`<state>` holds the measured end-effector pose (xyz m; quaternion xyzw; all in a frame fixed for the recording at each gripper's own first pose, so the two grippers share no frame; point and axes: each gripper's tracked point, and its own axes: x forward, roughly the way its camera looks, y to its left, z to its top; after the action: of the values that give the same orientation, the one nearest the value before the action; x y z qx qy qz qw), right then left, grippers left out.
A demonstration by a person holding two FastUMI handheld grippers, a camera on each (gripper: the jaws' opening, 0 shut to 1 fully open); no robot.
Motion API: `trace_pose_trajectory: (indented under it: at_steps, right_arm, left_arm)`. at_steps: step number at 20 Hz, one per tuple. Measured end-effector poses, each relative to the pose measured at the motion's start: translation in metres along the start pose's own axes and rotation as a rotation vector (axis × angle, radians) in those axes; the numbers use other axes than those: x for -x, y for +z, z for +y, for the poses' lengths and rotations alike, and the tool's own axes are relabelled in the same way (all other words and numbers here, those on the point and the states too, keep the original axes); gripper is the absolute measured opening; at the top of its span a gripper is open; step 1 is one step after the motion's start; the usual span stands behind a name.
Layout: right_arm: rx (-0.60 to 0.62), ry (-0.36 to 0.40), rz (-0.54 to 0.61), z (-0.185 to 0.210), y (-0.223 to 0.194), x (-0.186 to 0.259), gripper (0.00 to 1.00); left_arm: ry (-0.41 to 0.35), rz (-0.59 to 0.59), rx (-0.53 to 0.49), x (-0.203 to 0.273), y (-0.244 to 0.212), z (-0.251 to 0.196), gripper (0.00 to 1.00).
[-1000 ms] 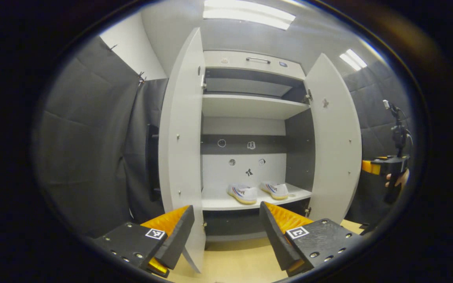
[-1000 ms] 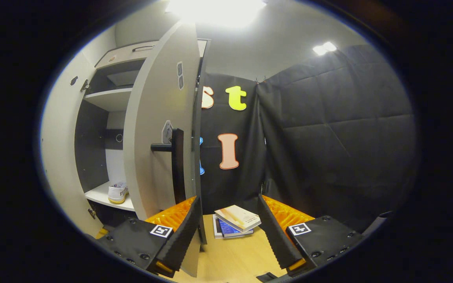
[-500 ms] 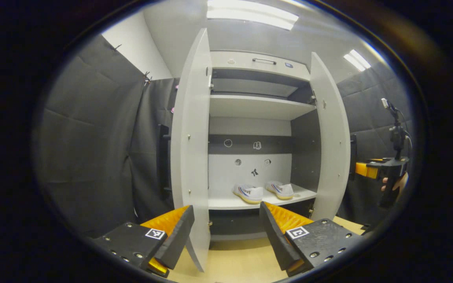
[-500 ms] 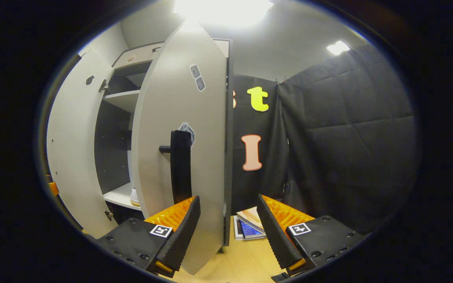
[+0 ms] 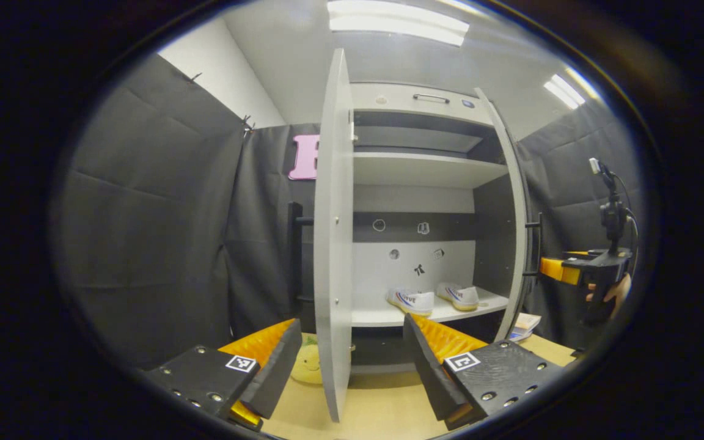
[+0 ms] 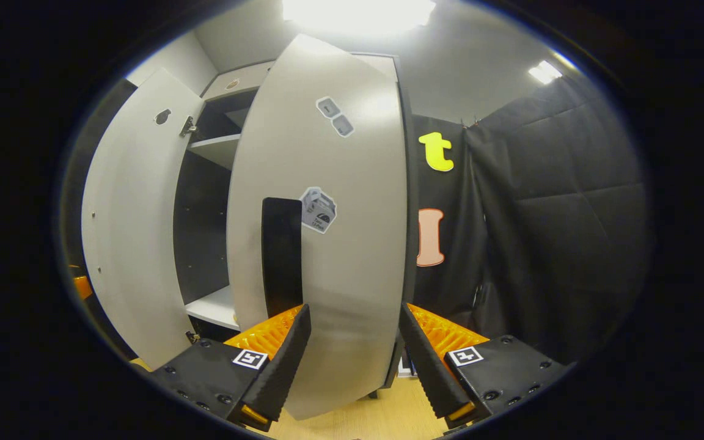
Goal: Grab one shoe with the right hand and put it into the shoe cabinet, grab the other shoe with the left hand and put it into the shoe cabinet; then close the right door with the right hand and the left door with the left hand.
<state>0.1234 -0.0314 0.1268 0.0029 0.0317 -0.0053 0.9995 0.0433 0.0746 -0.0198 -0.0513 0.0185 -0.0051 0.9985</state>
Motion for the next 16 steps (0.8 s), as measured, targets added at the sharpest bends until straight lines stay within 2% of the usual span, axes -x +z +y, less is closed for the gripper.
trace_pose_trajectory:
  at_steps: [5,6,7,9,16]
  right_arm:
    - [0.01,0.014,-0.002,0.007,-0.001,-0.007,0.92]
    - [0.009,0.016,0.001,0.007,-0.002,-0.005,0.84]
    - [0.008,0.019,0.003,0.006,-0.003,-0.003,0.85]
    - [0.011,0.025,0.012,0.004,-0.008,0.001,0.99]
    - [0.048,-0.026,0.03,-0.025,-0.022,0.019,0.98]
  left_arm:
    - [0.047,0.004,0.008,0.007,0.0,0.019,0.95]
    - [0.06,0.003,0.004,0.006,0.001,0.025,0.95]
    - [0.075,0.0,0.002,0.004,0.002,0.033,0.95]
    - [0.111,-0.009,0.012,0.003,0.008,0.048,0.94]
    - [0.26,-0.035,0.011,-0.009,0.023,0.12,0.94]
